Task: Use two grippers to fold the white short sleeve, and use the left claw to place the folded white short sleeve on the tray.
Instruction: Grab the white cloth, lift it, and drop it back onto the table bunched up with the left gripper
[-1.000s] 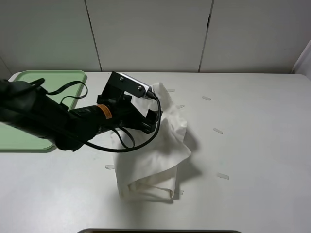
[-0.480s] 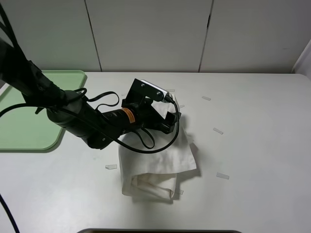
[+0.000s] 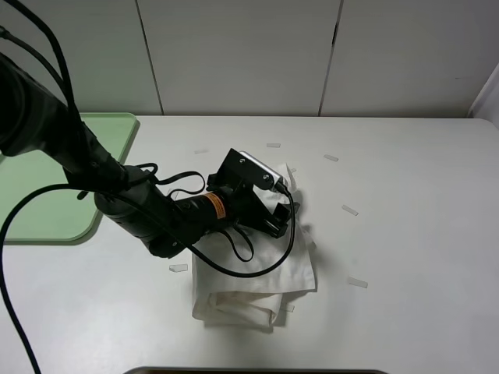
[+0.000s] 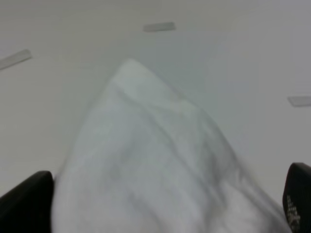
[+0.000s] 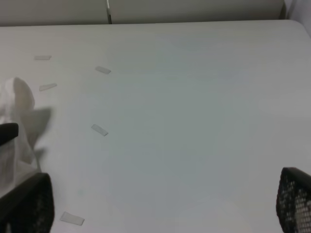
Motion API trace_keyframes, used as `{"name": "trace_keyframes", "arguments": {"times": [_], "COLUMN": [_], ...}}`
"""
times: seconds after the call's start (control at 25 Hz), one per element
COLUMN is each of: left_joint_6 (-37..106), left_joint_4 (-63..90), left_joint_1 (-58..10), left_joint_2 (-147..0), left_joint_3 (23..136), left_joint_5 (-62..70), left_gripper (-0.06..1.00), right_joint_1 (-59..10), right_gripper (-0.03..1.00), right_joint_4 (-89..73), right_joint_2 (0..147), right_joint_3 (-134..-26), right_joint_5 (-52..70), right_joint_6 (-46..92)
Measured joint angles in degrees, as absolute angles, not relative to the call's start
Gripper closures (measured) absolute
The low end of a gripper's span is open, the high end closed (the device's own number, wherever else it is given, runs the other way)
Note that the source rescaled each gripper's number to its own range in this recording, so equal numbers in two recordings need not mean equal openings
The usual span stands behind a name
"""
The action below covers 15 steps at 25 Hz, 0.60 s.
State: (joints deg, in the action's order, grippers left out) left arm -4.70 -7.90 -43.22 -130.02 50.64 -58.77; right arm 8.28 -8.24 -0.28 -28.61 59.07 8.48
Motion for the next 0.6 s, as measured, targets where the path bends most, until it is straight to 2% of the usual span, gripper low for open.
{"name": "trace_keyframes", "arguments": {"times": [0.4,0.6], "left_joint_6": [-1.6,-2.1], "left_joint_4": [-8.5,-5.5], "left_joint_1": [-43.4,-42.9], "left_joint_2": [-130.1,-119.0], "left_joint_3": [47.7,43.2], "left_joint_5": [-62.9,-56.8], "left_gripper": [0.03,0.04], "right_joint_1": [8.3,8.3], "right_gripper": [-0.03,-0.03], "right_joint_4": [-8.3,-8.4], "right_joint_2": [-0.3,-0.3], "right_joint_3": [-28.6,-28.6], "right_joint_5": [59.1,59.1], "right_joint_6": [8.5,8.5]}}
